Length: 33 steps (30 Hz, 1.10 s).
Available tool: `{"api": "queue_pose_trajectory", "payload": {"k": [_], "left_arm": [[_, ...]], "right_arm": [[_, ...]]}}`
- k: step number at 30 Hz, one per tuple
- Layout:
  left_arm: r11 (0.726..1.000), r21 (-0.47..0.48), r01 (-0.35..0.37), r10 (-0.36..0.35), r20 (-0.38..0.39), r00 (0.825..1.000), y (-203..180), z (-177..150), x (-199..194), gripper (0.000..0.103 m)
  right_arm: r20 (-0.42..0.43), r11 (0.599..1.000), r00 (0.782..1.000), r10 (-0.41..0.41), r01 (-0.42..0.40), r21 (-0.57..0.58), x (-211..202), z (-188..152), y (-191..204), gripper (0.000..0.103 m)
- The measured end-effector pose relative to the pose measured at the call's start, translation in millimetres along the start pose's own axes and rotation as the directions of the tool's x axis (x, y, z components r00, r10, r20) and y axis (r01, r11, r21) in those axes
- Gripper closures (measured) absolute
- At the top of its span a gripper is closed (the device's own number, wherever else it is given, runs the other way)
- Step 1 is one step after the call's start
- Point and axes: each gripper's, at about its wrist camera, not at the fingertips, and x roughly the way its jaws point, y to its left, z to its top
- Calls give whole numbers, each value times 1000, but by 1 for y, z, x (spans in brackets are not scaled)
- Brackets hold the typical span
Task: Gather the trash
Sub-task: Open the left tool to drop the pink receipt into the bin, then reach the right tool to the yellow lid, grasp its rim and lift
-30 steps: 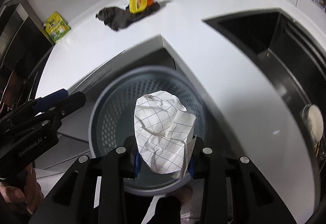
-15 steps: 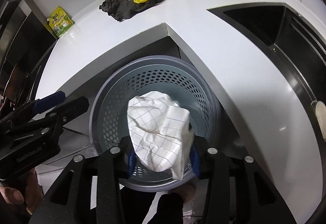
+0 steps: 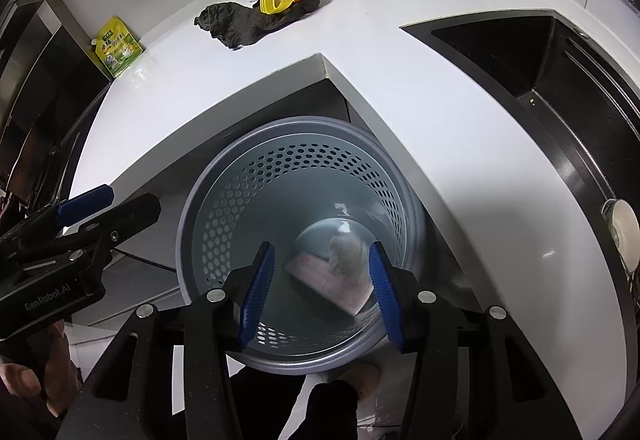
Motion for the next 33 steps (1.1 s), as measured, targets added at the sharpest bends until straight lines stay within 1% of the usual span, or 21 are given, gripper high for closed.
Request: {"api": "queue_pose_trajectory", "payload": {"k": [3,9,17,24,33], "left_arm": [[1000,-6,-2,2,10,1000,1,3,-4,23],[1000,-18,-5,5,34,999,7,15,-15,23],[999,-33,-37,39,86,996,26,43,-30,19],[996,-58,-67,74,133,988,50,73,-38,14],[995,-59,-77,86,168,982,84,118,-27,13]], "right_arm": [[7,1000,1000,-4,4,6,-3,1,0,56],[31,1000,1000,-8,7,13,-13,9,0,56],[73,1000,997,-14,13,14,-24,31,5,54],[125,999,992,-29,26,26,-28,63,12,53],[179,998,982,-52,48,27,-12,120,32,53]]}}
